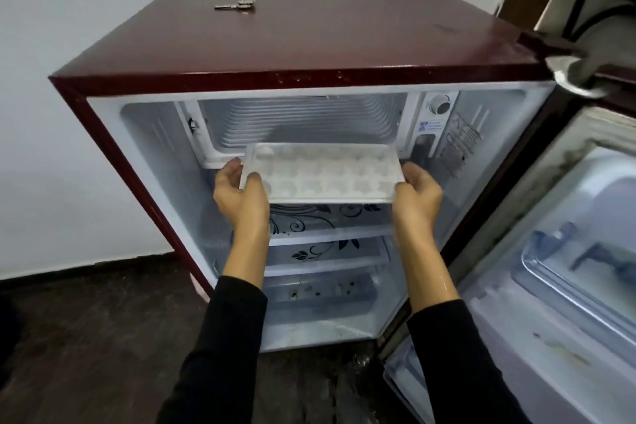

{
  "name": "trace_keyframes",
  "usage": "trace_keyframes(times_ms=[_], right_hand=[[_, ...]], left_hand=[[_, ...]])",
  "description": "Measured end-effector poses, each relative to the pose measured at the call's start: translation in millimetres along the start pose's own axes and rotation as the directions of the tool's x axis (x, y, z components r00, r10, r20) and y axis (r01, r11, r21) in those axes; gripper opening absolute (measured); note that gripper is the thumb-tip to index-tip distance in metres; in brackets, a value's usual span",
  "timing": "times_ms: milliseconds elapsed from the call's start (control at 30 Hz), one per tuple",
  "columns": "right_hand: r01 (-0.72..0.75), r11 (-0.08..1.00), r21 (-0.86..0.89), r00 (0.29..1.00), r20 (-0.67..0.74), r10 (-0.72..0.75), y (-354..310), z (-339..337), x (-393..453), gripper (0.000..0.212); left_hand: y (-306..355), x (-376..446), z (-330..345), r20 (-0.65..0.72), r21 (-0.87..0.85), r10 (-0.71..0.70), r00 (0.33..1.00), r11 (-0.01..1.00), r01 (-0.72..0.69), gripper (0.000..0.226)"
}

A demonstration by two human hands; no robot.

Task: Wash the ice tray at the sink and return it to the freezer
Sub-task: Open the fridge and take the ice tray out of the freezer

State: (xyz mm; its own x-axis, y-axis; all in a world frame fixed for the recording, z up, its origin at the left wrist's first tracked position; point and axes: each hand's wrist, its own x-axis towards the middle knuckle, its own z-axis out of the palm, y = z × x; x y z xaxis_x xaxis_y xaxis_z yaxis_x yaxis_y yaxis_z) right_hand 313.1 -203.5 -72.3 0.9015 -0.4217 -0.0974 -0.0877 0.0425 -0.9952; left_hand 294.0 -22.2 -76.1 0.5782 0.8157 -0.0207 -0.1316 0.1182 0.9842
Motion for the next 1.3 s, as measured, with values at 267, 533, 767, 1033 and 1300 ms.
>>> trace_keyframes(times_ms=[267, 533, 767, 1033, 1300], right_hand=[[-0.009, 0.999, 0.052, 0.988, -0.151, 0.017, 11, -94, -86, 0.046], [0.051, 0.996, 0.076, 0.931, -0.364, -0.02, 18, -219, -176, 0.027], [0.106, 0.992, 0.072, 0.82, -0.571, -0.047, 24, -325, -245, 0.022], [0.17, 0.978, 0.125, 0.563, -0.827, 0.008, 20, -450, -317, 0.023], [0.245, 0.962, 0.12, 0.189, -0.979, 0.074, 16, -546, -373, 0.02]], left_hand=[[0, -103, -54, 0.022, -0.084, -0.182, 0.983, 0.979, 0.183, 0.031], [13, -226, -92, 0.185, -0.076, -0.241, 0.953, 0.963, 0.259, 0.021], [21, -332, -106, 0.402, -0.044, -0.275, 0.873, 0.947, 0.319, 0.022], [23, -456, -93, 0.694, 0.087, -0.314, 0.648, 0.93, 0.357, 0.023], [25, -577, -72, 0.873, 0.243, -0.36, 0.328, 0.905, 0.348, 0.022]])
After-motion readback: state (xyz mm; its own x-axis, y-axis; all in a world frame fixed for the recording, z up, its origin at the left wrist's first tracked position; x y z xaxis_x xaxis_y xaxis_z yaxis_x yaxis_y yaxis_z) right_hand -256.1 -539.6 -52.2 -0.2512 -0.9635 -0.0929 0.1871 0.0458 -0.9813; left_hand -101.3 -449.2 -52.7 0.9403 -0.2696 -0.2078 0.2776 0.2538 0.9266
